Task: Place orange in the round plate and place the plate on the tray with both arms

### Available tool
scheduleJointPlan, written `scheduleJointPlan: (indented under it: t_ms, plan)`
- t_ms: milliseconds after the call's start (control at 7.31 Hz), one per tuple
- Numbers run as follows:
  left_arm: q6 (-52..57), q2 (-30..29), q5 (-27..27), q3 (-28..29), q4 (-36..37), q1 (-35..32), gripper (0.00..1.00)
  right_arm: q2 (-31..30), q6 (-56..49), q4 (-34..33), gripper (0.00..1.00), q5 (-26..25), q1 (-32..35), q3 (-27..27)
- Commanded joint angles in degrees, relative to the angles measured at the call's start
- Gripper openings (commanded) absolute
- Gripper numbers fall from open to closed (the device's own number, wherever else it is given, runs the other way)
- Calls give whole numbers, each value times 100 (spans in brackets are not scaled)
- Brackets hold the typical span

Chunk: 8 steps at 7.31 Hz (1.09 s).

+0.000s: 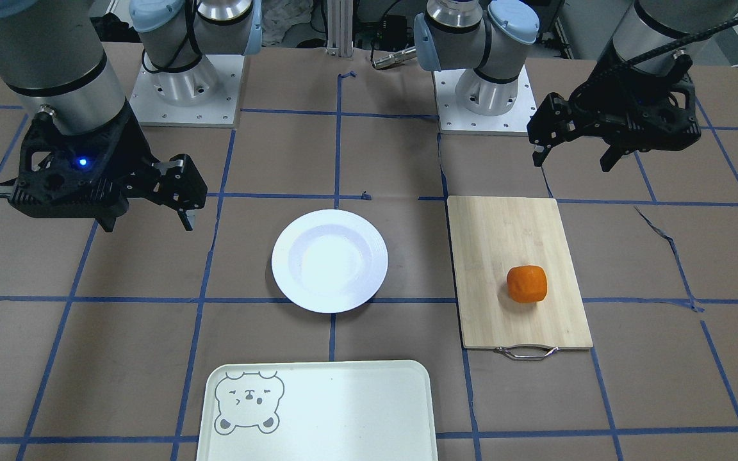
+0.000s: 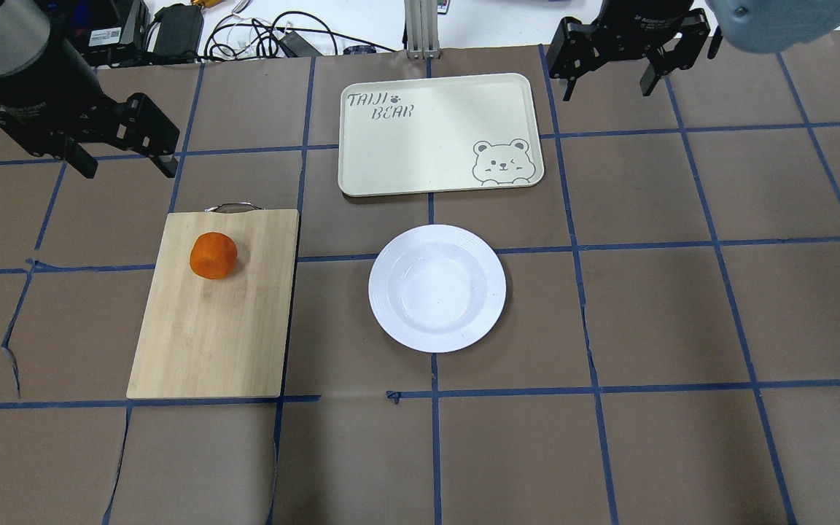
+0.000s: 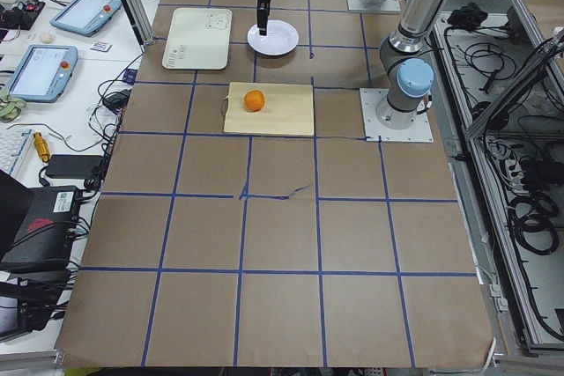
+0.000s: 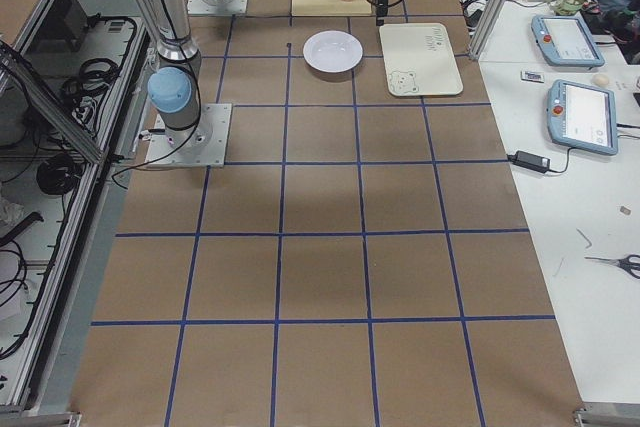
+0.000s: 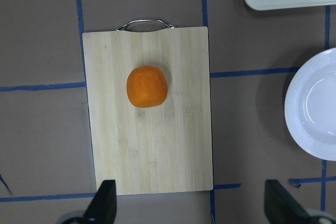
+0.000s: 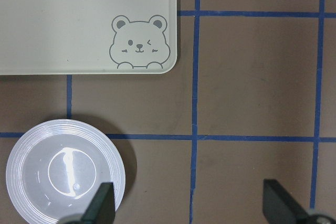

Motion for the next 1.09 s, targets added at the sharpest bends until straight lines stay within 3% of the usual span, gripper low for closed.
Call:
scheduleJointPlan:
  t_ms: [0, 957]
  plan:
    - [-2, -1, 9, -9, 10, 13, 100, 0, -3, -13, 100, -5, -7, 0]
    - [69, -36, 0, -167, 45, 101, 100, 0, -12, -22, 100, 3, 2, -9]
